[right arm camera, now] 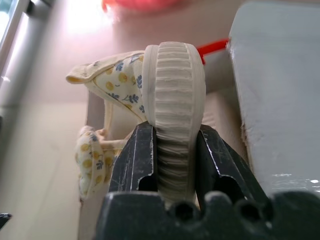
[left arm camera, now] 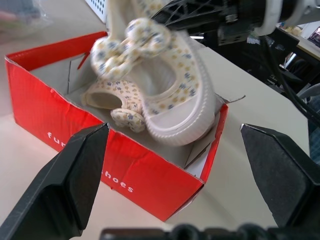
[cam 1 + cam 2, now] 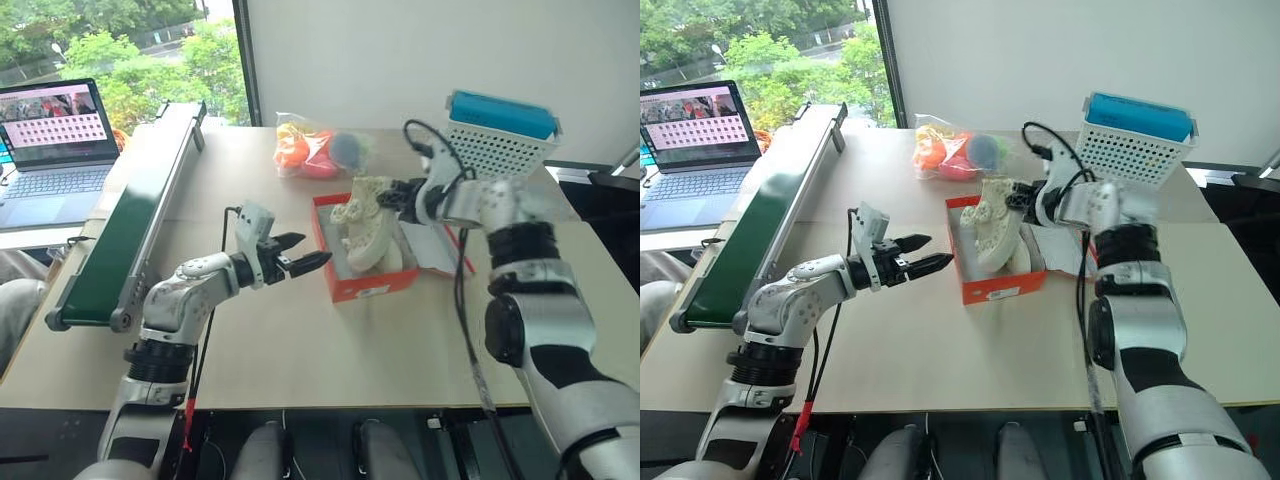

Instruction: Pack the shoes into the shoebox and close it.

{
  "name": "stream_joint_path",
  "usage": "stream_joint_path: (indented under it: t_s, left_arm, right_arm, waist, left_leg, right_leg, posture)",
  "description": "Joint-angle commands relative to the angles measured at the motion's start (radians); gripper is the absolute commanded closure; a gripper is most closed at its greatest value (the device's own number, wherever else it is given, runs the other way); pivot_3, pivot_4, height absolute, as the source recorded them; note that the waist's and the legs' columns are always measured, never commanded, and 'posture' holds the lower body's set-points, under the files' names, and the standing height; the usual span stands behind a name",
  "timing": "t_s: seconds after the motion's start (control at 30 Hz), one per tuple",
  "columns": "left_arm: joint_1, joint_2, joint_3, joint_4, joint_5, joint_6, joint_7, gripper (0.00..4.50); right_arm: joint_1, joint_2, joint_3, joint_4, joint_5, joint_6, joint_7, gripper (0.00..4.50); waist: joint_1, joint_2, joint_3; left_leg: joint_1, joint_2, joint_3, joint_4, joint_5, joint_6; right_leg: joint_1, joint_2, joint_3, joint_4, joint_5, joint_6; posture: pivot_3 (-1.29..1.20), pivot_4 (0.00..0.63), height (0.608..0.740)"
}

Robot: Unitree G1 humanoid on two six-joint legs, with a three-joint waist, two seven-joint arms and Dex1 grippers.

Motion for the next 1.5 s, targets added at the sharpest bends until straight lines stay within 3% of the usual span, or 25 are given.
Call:
stream_joint_path:
  t_s: [0.03,0.27,0.53,0.83,0.93,1.17,1.27,1.37,1.5]
  left_arm:
    - [0.008,-0.002,-0.001,-0.042,0.01,-0.028,0.002,0.0]
    - [0.034,-0.002,0.009,-0.073,0.019,-0.013,0.023,0.0]
    - [0.053,0.006,0.012,-0.106,0.017,0.004,0.043,0.0]
    - [0.057,0.013,0.016,-0.132,0.013,0.016,0.06,0.0]
    - [0.063,0.014,0.018,-0.138,0.012,0.021,0.065,0.0]
    - [0.076,0.019,0.021,-0.149,0.01,0.03,0.076,0.0]
    - [0.072,0.02,0.022,-0.147,0.009,0.031,0.08,0.0]
    - [0.067,0.019,0.022,-0.145,0.011,0.029,0.082,0.0]
    - [0.066,0.018,0.025,-0.149,0.009,0.032,0.09,0.0]
  right_arm:
    - [-0.075,0.022,0.079,0.146,-0.138,-0.126,0.132,3.92]
    - [-0.066,0.129,0.198,0.317,-0.359,-0.306,0.227,3.92]
    - [-0.028,0.257,0.243,0.379,-0.513,-0.416,0.239,3.92]
    - [0.089,0.249,0.299,0.395,-0.663,-0.494,0.251,3.92]
    - [0.156,0.206,0.444,0.398,-0.825,-0.6,0.26,3.92]
    - [0.186,0.215,0.648,0.386,-1.032,-0.779,0.303,3.92]
    - [0.195,0.224,0.717,0.388,-1.107,-0.825,0.303,3.92]
    - [0.201,0.239,0.683,0.393,-1.088,-0.807,0.328,3.92]
    - [0.172,0.285,0.422,0.4,-0.867,-0.627,0.358,3.92]
  waist:
    - [0.003,0.0,0.0]
    - [0.0,0.0,0.0]
    - [-0.019,0.001,-0.001]
    - [-0.027,0.001,-0.01]
    - [-0.017,0.002,-0.025]
    - [0.01,0.002,-0.032]
    - [0.01,0.001,-0.035]
    - [0.01,0.001,-0.04]
    - [0.01,-0.001,-0.045]
  left_leg:
    - [-0.001,0.0,0.0,0.0,0.0,0.0]
    - [-0.002,0.0,0.0,0.001,0.004,-0.006]
    - [0.012,0.001,-0.001,-0.003,0.001,-0.003]
    - [0.018,0.001,-0.001,-0.005,0.0,-0.004]
    - [0.02,0.0,-0.002,-0.005,-0.001,-0.004]
    - [0.039,-0.002,-0.006,-0.005,-0.008,-0.009]
    - [0.04,-0.004,-0.006,-0.005,-0.008,-0.008]
    - [0.04,-0.004,-0.006,-0.006,-0.008,-0.008]
    - [0.041,-0.004,-0.006,-0.006,-0.008,-0.008]
  right_leg:
    - [-0.001,0.0,0.0,0.0,0.0,0.0]
    - [-0.003,-0.001,0.0,0.001,0.0,0.0]
    - [0.009,0.0,0.0,0.001,0.0,-0.001]
    - [0.012,-0.002,0.0,0.0,0.0,-0.002]
    - [0.014,-0.003,-0.001,0.0,0.0,-0.002]
    - [0.031,-0.01,-0.008,-0.006,-0.002,-0.004]
    - [0.031,-0.011,-0.007,-0.005,-0.002,-0.003]
    - [0.031,-0.011,-0.007,-0.005,-0.002,-0.003]
    - [0.033,-0.011,-0.007,-0.006,-0.003,-0.003]
  posture:
    - [0.0,0.15,0.705]
    - [0.0,0.15,0.705]
    - [0.0,0.15,0.705]
    - [0.0,0.15,0.705]
    - [0.0,0.15,0.705]
    - [0.0,0.15,0.705]
    - [0.0,0.15,0.705]
    - [0.0,0.15,0.705]
    - [0.0,0.15,0.705]
